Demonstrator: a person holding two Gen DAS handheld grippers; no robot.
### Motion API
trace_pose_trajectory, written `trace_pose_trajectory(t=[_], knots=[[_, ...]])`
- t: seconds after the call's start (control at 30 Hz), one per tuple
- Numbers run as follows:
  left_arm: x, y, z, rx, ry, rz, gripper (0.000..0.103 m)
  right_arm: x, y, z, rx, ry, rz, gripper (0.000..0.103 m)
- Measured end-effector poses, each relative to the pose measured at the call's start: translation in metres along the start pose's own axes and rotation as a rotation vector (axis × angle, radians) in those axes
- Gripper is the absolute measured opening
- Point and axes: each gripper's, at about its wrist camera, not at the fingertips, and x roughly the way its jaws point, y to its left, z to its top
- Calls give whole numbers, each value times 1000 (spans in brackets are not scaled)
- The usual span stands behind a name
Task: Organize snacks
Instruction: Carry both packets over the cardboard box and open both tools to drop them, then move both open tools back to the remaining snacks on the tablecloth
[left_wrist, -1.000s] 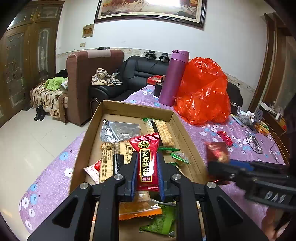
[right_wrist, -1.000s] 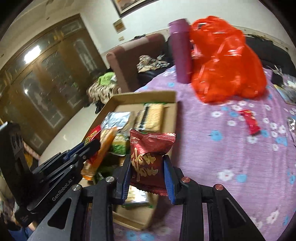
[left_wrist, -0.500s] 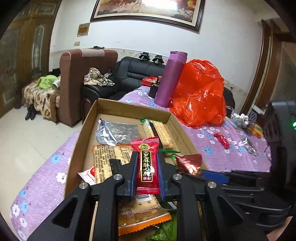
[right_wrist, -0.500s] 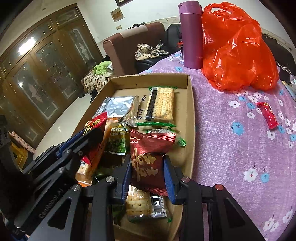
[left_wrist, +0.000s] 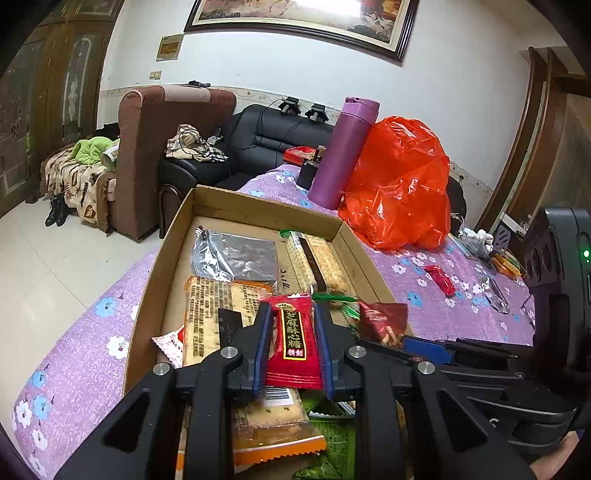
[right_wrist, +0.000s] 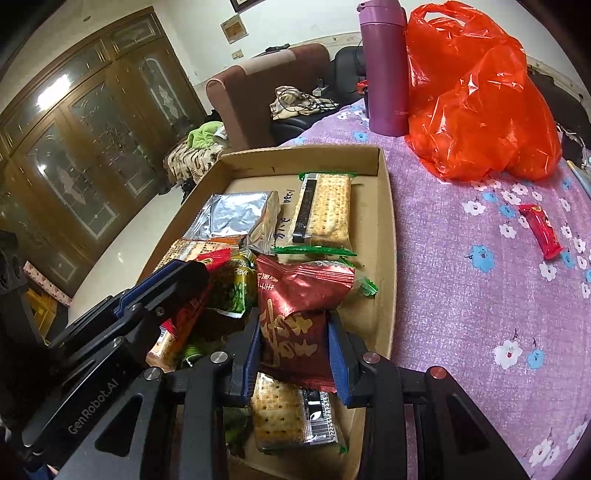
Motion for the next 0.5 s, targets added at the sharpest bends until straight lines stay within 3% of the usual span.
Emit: trace_pose_trajectory(t=[0.5], knots=[[-10, -10, 4, -15, -6, 13, 31, -31, -8, -8, 13, -46, 55, 44]])
